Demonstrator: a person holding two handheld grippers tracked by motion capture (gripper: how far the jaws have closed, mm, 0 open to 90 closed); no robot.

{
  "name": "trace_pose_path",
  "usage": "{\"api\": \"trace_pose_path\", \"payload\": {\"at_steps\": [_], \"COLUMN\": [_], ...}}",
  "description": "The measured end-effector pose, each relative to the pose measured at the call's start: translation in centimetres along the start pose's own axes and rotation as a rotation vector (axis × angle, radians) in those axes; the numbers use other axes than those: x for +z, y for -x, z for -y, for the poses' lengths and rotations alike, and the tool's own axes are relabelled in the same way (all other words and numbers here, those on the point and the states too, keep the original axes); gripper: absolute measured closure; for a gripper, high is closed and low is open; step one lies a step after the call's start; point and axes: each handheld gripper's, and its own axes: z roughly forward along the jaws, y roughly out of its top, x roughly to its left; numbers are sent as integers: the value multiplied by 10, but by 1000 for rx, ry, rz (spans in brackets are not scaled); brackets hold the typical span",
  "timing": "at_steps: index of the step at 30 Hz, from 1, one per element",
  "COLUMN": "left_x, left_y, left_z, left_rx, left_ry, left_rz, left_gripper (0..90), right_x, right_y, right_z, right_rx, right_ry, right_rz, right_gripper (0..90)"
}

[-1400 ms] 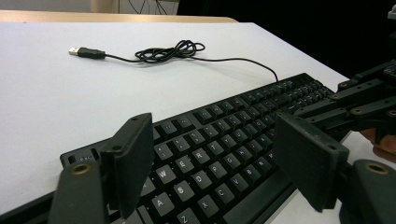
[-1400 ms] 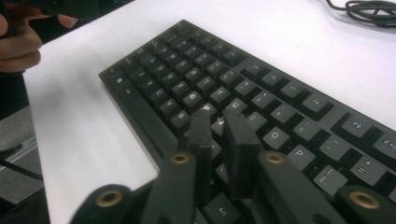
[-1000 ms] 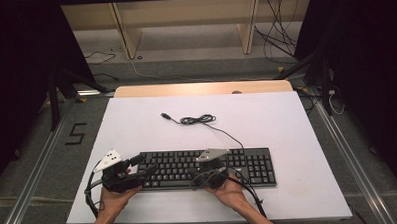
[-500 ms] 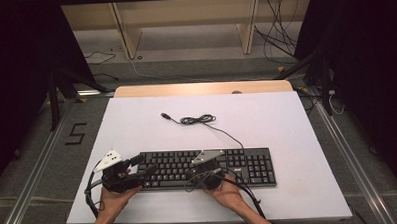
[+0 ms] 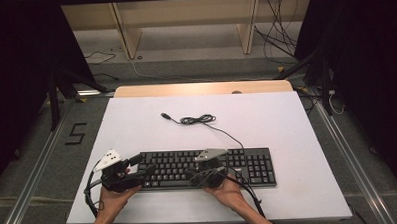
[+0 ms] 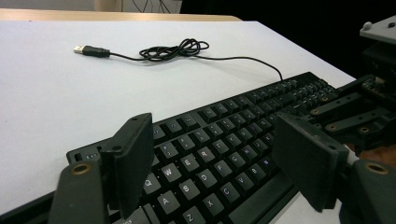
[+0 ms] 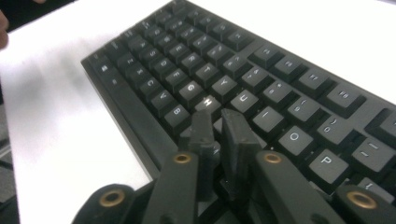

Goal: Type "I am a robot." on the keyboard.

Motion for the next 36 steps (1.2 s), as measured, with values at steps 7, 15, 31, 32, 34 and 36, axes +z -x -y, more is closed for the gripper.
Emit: {"api": "trace_pose_path", "payload": {"at_steps": [7, 15, 31, 32, 34, 36], "left_x": [-1, 0, 0, 0, 0, 0], "left_y": [0, 0, -1, -1, -1, -1], "left_z": [0, 0, 0, 0, 0, 0], "left_rx": [3, 2, 0, 0, 2, 0], "left_ry": [5, 2, 0, 0, 0, 2], "left_rz": [0, 0, -2, -2, -3, -3], "left_gripper": [289, 288, 282, 281, 280, 280], "right_x": [-17, -31, -37, -37, -34, -33], "right_y": [1, 2, -4, -4, -5, -5], "right_z": [-3, -3, 0, 0, 1, 2], "right_rx": [15, 21, -14, -14, -15, -17], "right_ry": [76, 108, 123, 123, 100, 84], "right_rz": [-46, -51, -69, -69, -61, -55], "right_gripper": [538, 357, 454, 454, 543, 604]}}
